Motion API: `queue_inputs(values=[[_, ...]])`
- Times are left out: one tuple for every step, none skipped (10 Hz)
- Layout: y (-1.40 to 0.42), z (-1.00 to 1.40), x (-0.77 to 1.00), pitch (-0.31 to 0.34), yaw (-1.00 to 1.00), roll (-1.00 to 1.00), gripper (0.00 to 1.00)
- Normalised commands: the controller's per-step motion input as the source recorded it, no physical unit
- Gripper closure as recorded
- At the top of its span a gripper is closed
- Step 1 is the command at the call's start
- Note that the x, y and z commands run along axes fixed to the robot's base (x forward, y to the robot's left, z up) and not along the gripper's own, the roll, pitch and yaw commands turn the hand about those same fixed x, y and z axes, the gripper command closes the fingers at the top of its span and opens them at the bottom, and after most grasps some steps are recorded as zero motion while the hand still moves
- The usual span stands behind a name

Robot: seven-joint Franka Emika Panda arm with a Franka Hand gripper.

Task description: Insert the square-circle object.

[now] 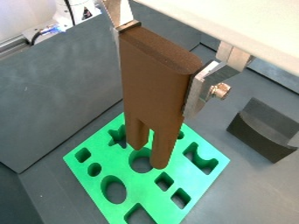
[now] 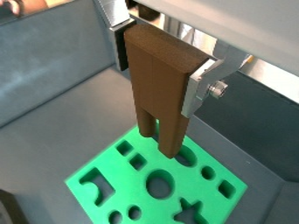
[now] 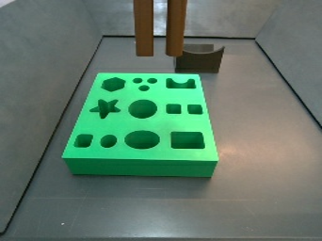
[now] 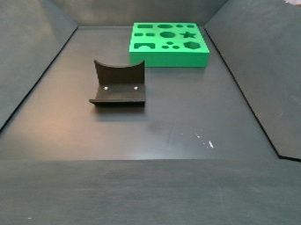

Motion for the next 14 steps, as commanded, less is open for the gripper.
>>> queue_inputs(values=[[-0.48,-0.89,-1.00,-0.083,0.02,0.02,1.00],[-0.51,-0.80,-0.96,-0.067,0.02,0.09,1.00],[-0.53,-0.73,-0.93,-0.073,0.02,0.14,1.00],[-0.49,-0.59,-0.88,-0.106,0.02,0.22,1.00],[-0.56,-0.59,-0.80,-0.099,0.05,0.27,1.00],[-0.53,-0.51,-0.71,-0.086,0.04,0.28,1.00],[-0.27,-0.35,-0.41,-0.001,0.00,0.29,1.00],[-0.11,-0.27,-0.14,0.000,0.00,0.29,1.00],[-0.09,-0.27,0.00,0.000,0.00,0.24,1.00],[-0.07,-0.26,0.11,0.023,0.00,0.24,1.00],[-0.12,-0.29,0.17,0.027,0.00,0.21,1.00],[-0.17,-0.24,0.23,0.034,-0.01,0.14,1.00],[-0.11,-0.19,0.23,0.050,-0.03,0.13,1.00],[-0.12,-0.17,0.15,0.021,-0.04,0.08,1.00]])
